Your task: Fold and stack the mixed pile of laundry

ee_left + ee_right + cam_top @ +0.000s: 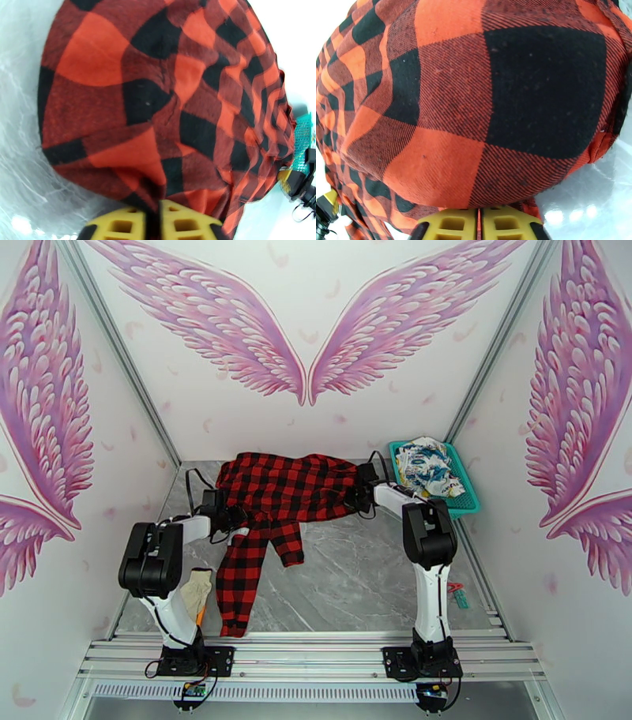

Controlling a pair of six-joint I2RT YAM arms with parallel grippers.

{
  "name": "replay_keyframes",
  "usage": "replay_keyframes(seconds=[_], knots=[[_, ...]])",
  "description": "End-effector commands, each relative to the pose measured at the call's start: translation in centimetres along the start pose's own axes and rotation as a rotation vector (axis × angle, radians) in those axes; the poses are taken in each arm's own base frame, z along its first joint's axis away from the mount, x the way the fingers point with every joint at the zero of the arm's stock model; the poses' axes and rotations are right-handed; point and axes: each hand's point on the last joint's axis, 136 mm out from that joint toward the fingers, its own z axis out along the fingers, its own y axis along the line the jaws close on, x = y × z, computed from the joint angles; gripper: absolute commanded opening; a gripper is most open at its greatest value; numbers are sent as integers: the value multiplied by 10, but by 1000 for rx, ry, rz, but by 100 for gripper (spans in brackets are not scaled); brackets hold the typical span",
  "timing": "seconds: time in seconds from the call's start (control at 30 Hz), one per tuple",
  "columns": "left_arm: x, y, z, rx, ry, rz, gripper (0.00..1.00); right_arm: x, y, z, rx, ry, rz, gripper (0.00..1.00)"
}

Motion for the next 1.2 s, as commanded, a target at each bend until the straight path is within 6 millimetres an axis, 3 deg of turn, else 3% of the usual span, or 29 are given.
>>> replay_keyframes(seconds=[0.0,0.23,0.27,0.3,0.33,0.37,0.4,0.5,0.67,0.87,0.97,1.17], knots=[[-12,-23,-19,66,-58,37,0,-1,-3,-17,22,-29,-10,0],[-17,-32,-41,68,-85,66,0,5,-20,-34,45,-50,14,3],[-17,-31,-43,61,-86,69,0,8,-23,-34,53,-50,19,13],[-16,-29,-44,48,-84,74,0,10,-27,-34,63,-48,24,30],[-16,-27,-44,34,-81,75,0,11,-30,-33,69,-46,29,38],[-14,-23,-44,11,-74,79,6,12,-34,-32,73,-43,33,42],[-13,-17,-44,-20,-67,81,22,11,-36,-31,74,-44,40,46],[-11,1,-46,-120,-52,91,49,3,-37,-27,77,-51,38,52],[-2,21,-46,-202,-23,89,64,-2,-33,-17,88,-38,14,59],[6,28,-26,-172,8,49,75,8,-19,2,60,4,8,60],[6,39,-19,-202,8,42,91,10,-14,8,59,9,1,60],[-2,53,-14,-206,-2,2,91,9,5,14,32,22,-27,47]])
